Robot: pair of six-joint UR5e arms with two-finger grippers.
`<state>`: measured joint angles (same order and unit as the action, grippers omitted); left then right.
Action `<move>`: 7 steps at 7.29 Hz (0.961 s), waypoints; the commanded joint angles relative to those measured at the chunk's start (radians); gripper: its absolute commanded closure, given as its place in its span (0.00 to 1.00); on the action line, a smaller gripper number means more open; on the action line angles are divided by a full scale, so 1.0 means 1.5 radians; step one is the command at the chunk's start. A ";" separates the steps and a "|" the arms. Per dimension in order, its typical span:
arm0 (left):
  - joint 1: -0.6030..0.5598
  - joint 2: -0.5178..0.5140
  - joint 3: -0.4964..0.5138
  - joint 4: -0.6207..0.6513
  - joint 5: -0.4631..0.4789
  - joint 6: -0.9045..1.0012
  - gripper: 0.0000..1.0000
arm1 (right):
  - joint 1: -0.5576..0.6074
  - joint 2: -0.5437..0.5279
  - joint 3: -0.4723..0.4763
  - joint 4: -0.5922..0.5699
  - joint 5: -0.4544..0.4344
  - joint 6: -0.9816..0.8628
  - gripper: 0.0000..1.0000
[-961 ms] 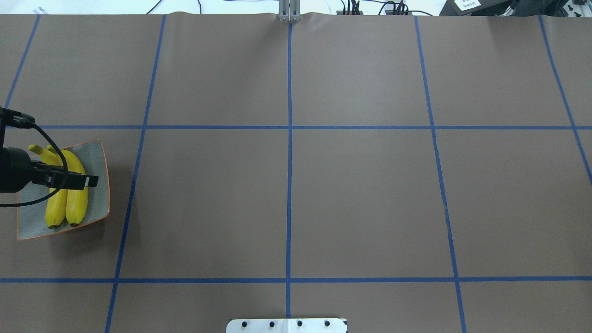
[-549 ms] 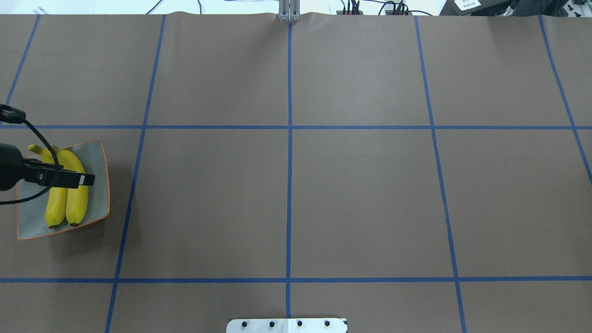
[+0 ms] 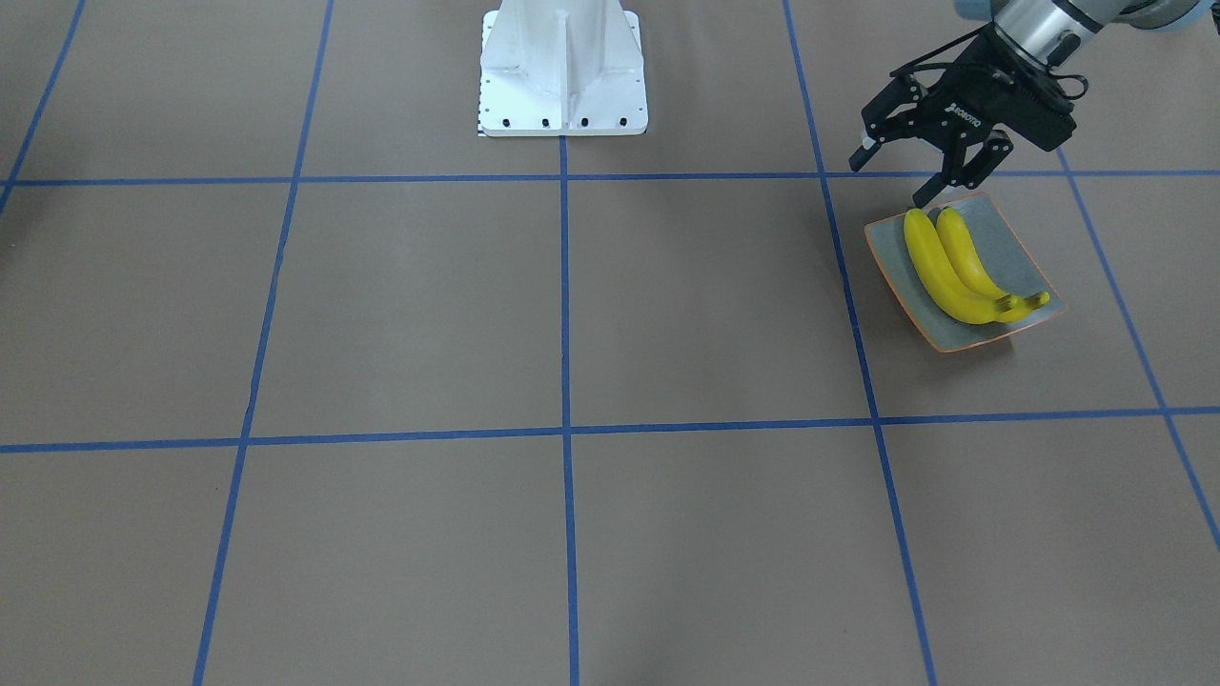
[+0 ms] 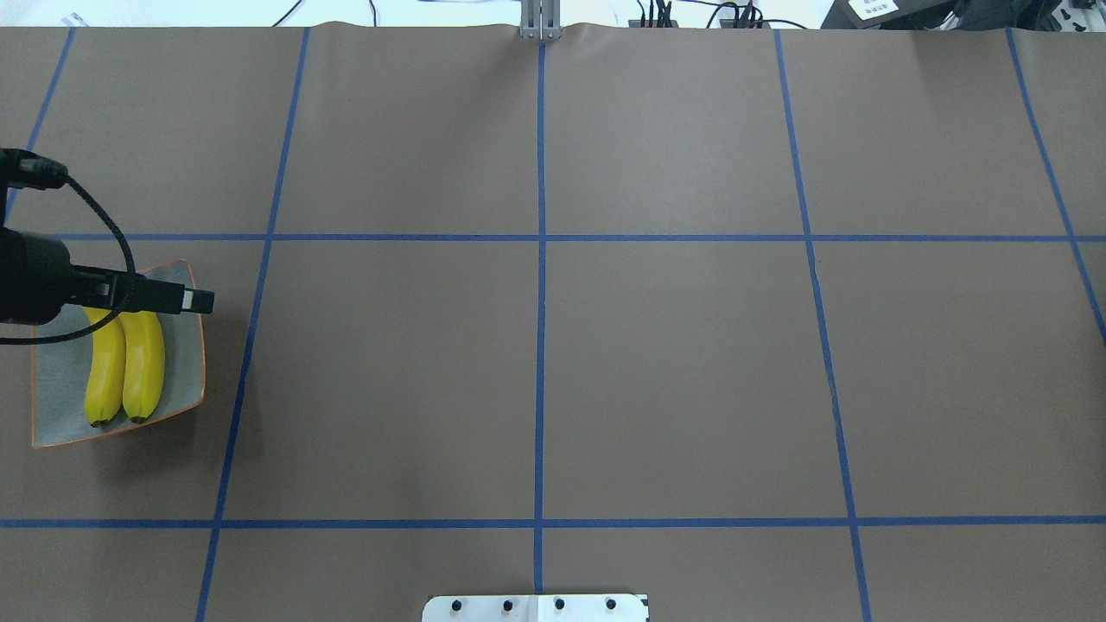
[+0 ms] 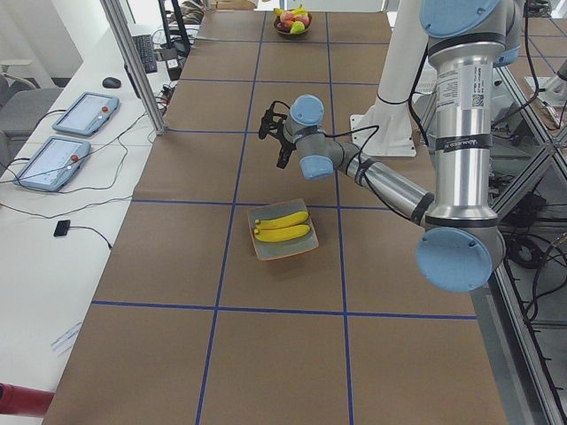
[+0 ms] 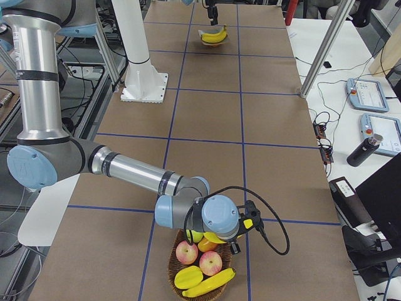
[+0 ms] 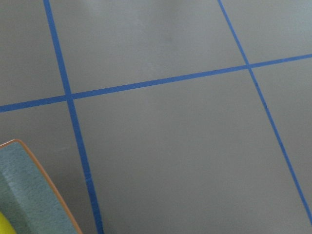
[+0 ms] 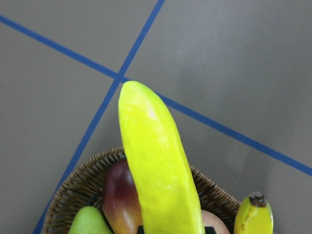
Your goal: Transfer all bananas from basket to plate
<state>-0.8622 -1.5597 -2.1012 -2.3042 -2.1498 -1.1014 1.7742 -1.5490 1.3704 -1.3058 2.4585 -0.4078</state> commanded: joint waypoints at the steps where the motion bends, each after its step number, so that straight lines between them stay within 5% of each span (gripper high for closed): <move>1: 0.004 -0.067 0.007 0.001 0.006 -0.117 0.00 | -0.043 0.020 0.093 0.002 0.001 0.214 1.00; 3: 0.011 -0.121 0.030 0.007 0.005 -0.166 0.00 | -0.139 0.052 0.196 0.002 -0.003 0.456 1.00; 6: 0.035 -0.270 0.062 0.012 0.023 -0.303 0.00 | -0.247 0.166 0.233 0.005 -0.004 0.716 1.00; 7: 0.072 -0.291 0.067 0.013 0.077 -0.318 0.00 | -0.295 0.213 0.248 0.004 -0.020 0.804 1.00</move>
<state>-0.8065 -1.9345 -2.0126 -2.2859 -2.1057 -1.5262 1.4160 -1.3140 1.7189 -1.2991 2.4472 0.6327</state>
